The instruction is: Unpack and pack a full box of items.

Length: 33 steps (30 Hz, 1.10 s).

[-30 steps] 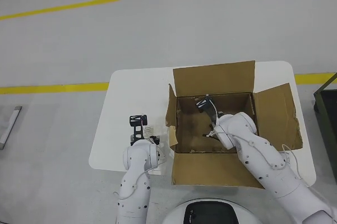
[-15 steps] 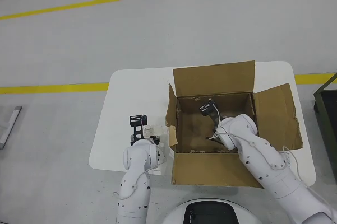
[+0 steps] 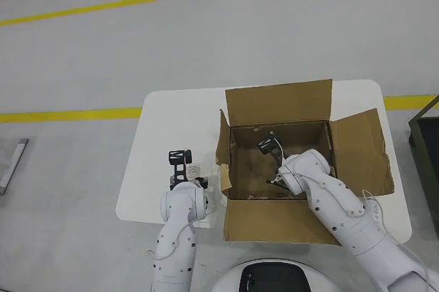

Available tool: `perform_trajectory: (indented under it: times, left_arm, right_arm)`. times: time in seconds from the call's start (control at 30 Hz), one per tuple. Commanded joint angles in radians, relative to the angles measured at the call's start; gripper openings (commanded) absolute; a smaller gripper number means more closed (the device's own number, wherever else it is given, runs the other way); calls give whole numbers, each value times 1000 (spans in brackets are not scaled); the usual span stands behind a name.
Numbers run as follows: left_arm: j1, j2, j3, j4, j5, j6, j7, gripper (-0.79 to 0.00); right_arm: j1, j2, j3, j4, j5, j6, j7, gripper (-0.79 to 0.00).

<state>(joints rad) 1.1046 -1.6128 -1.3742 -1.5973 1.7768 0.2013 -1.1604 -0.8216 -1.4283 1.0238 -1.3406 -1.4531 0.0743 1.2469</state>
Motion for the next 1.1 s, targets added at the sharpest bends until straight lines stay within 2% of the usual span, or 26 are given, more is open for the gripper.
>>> perform_trajectory:
  times: [0.0, 0.17, 0.23, 0.3, 0.8, 0.93, 1.07]
  left_arm:
    - [0, 0, 0, 0, 0, 0, 0, 0]
    - [0, 0, 0, 0, 0, 0, 0, 0]
    - [0, 0, 0, 0, 0, 0, 0, 0]
    - [0, 0, 0, 0, 0, 0, 0, 0]
    - [0, 0, 0, 0, 0, 0, 0, 0]
    - [0, 0, 0, 0, 0, 0, 0, 0]
    - [0, 0, 0, 0, 0, 0, 0, 0]
  right_arm:
    - [4, -2, -2, 10, 1, -2, -1, -499]
    - [12, -7, -4, 30, 5, -4, -4, -542]
    - [14, -9, -3, 33, 5, -3, -4, -637]
    - [15, -10, 1, 26, 6, -1, -4, -785]
    - [-19, -9, 53, -85, 28, 3, -28, -785]
    - [-78, -5, 147, -204, 199, -6, -124, -785]
    - [-180, 3, 312, -321, 546, -65, -241, -785]
